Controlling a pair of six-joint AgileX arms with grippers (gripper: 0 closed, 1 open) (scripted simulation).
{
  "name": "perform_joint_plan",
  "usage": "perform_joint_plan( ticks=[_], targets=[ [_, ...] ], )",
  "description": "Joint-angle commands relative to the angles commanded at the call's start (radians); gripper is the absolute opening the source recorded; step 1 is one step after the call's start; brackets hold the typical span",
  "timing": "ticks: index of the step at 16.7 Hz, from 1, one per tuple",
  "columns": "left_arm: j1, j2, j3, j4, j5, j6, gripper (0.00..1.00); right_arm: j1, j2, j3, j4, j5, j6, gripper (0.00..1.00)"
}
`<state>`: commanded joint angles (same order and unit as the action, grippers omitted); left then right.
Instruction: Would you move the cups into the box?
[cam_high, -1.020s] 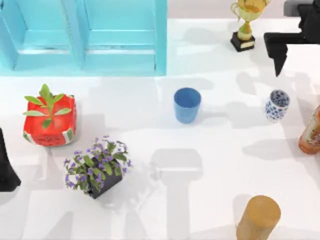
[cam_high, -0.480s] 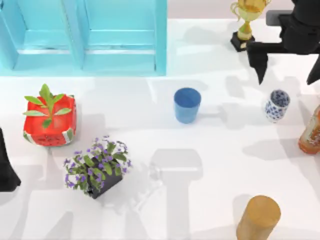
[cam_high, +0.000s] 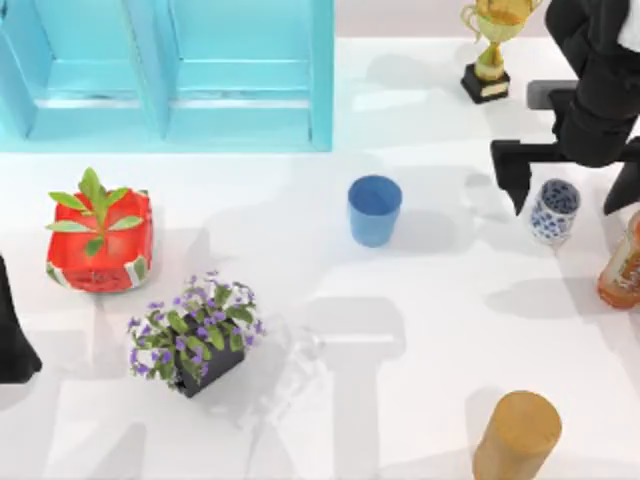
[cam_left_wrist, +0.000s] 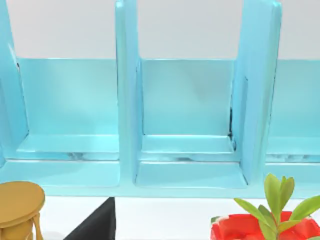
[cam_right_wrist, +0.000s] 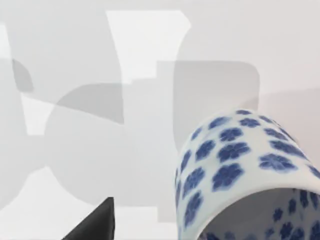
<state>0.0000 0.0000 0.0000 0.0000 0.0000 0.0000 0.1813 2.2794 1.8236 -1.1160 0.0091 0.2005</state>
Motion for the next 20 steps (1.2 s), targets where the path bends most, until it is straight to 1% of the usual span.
perform_joint_plan(
  ticks=[2, 6, 19, 20],
  targets=[
    [0.0, 0.0, 0.0, 0.0, 0.0, 0.0, 1.0, -0.024, 0.003, -0.026, 0.03, -0.005, -0.023, 1.0],
    [0.0, 0.0, 0.0, 0.0, 0.0, 0.0, 1.0, -0.025, 0.004, -0.028, 0.031, -0.005, -0.024, 1.0],
    [0.0, 0.0, 0.0, 0.0, 0.0, 0.0, 1.0, -0.025, 0.004, -0.028, 0.031, -0.005, -0.024, 0.02],
    [0.0, 0.0, 0.0, 0.0, 0.0, 0.0, 1.0, -0.025, 0.004, -0.028, 0.031, -0.005, -0.024, 0.0]
  ],
)
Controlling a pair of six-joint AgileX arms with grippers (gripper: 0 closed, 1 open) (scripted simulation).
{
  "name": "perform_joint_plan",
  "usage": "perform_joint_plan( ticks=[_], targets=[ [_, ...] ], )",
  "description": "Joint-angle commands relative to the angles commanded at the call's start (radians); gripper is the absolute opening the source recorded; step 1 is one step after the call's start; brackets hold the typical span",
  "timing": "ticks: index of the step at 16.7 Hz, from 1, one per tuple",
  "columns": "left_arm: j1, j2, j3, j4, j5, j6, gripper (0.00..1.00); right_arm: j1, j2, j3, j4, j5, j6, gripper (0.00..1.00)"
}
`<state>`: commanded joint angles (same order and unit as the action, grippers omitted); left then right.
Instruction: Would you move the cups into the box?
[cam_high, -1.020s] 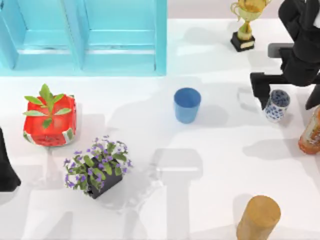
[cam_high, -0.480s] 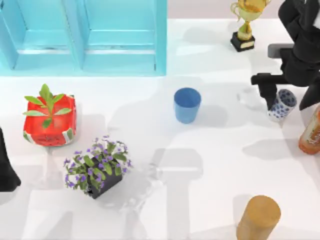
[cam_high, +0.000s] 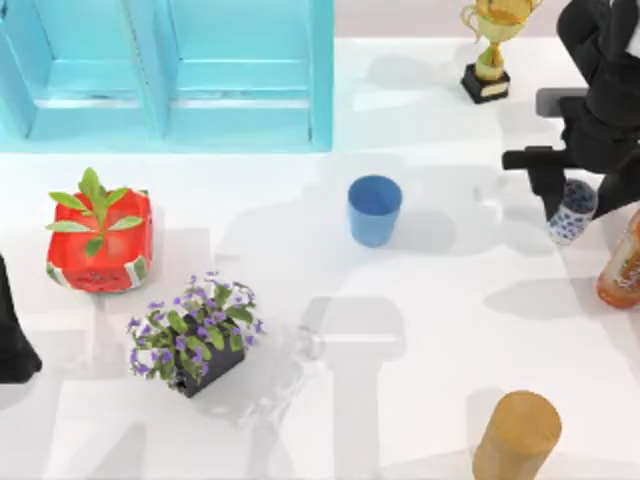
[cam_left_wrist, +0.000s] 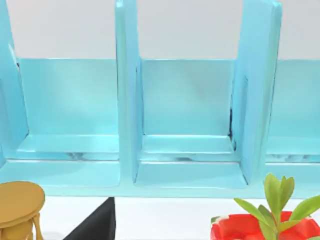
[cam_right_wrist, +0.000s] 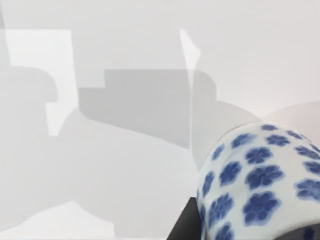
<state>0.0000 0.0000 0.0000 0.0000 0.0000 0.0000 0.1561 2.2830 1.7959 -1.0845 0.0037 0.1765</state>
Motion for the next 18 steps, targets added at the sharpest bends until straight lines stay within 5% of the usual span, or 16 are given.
perform_joint_plan(
  ticks=[10, 18],
  targets=[
    [0.0, 0.0, 0.0, 0.0, 0.0, 0.0, 1.0, 0.005, -0.003, 0.008, -0.008, -0.002, 0.0, 0.0],
    [0.0, 0.0, 0.0, 0.0, 0.0, 0.0, 1.0, -0.051, -0.06, 0.188, -0.192, -0.012, -0.087, 0.0]
  ],
)
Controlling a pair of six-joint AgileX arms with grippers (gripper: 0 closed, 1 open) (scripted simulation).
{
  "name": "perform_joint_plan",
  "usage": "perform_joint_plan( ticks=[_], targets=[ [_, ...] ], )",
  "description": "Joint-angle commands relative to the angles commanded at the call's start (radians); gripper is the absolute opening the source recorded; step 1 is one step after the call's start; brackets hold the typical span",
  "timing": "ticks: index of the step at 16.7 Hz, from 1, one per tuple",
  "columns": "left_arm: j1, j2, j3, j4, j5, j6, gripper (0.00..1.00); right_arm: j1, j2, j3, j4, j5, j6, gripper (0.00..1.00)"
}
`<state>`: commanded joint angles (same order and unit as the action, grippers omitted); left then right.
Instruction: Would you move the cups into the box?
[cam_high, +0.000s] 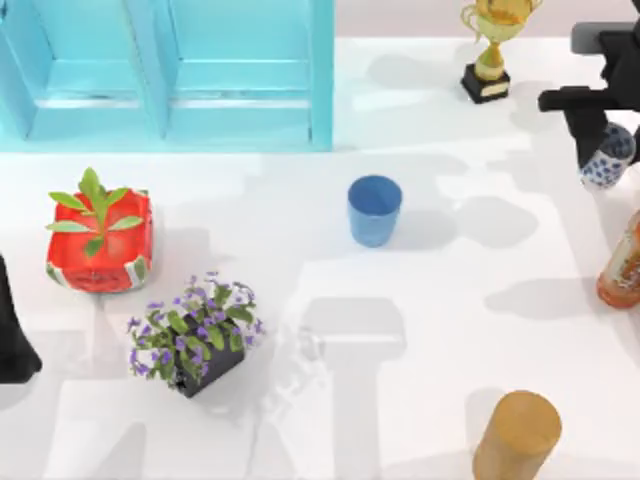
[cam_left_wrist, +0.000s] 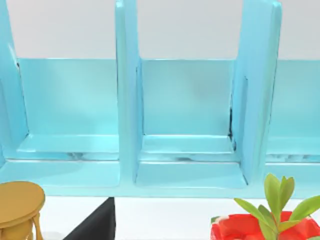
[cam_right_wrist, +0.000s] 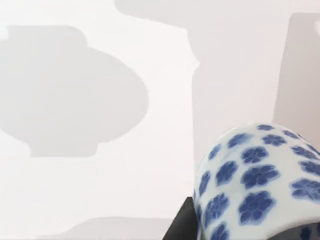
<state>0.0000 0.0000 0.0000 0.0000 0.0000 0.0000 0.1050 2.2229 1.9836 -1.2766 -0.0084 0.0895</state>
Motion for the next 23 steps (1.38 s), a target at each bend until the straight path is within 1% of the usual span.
perform_joint_plan(
  ticks=[4, 7, 14, 18, 23],
  targets=[
    [0.0, 0.0, 0.0, 0.0, 0.0, 0.0, 1.0, -0.101, -0.006, 0.074, -0.111, 0.008, -0.088, 0.0],
    [0.0, 0.0, 0.0, 0.0, 0.0, 0.0, 1.0, -0.167, -0.004, 0.104, -0.16, 0.011, -0.136, 0.0],
    [0.0, 0.0, 0.0, 0.0, 0.0, 0.0, 1.0, -0.187, -0.016, 0.091, -0.161, 0.011, -0.154, 0.0],
    [0.0, 0.0, 0.0, 0.0, 0.0, 0.0, 1.0, -0.314, -0.159, -0.054, -0.148, 0.01, -0.277, 0.0],
    [0.0, 0.0, 0.0, 0.0, 0.0, 0.0, 1.0, -0.497, -0.46, -0.381, -0.134, 0.008, -0.472, 0.0]
  ],
)
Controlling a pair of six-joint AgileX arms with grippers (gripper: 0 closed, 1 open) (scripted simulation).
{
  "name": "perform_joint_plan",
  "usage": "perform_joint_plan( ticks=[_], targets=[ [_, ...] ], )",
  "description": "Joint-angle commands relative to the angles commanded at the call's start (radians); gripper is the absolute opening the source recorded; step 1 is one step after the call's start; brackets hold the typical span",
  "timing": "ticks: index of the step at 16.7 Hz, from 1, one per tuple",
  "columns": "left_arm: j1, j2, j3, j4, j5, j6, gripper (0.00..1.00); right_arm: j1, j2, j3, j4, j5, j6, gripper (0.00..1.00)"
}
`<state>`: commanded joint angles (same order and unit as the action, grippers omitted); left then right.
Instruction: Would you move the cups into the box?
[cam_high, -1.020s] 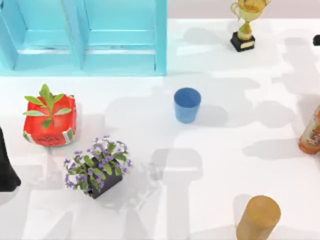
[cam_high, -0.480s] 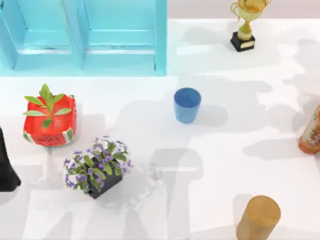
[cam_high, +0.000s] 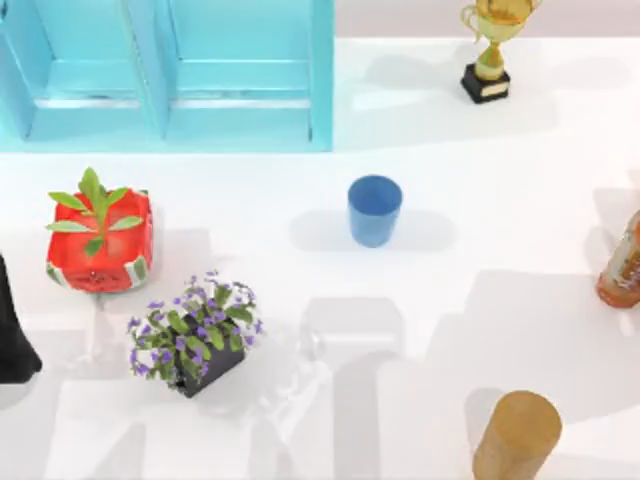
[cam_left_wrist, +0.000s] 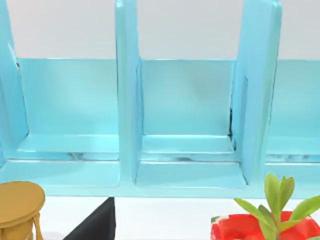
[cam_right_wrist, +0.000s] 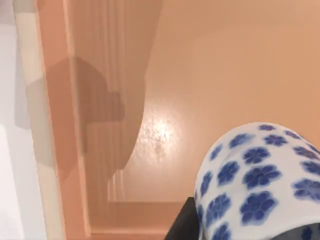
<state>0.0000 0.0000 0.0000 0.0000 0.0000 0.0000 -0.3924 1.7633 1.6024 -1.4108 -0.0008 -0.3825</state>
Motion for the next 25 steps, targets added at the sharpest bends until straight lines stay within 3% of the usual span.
perform_joint_plan(
  ticks=[6, 13, 21, 25],
  targets=[
    [0.0, 0.0, 0.0, 0.0, 0.0, 0.0, 1.0, -0.21, -0.253, -0.261, 0.015, -0.002, -0.211, 0.0],
    [0.0, 0.0, 0.0, 0.0, 0.0, 0.0, 1.0, -0.213, -0.258, -0.282, 0.031, -0.003, -0.215, 0.0],
    [0.0, 0.0, 0.0, 0.0, 0.0, 0.0, 1.0, -0.212, -0.248, -0.498, 0.26, -0.003, -0.212, 0.0],
    [0.0, 0.0, 0.0, 0.0, 0.0, 0.0, 1.0, -0.212, -0.246, -0.512, 0.275, -0.003, -0.213, 0.0]
  ],
)
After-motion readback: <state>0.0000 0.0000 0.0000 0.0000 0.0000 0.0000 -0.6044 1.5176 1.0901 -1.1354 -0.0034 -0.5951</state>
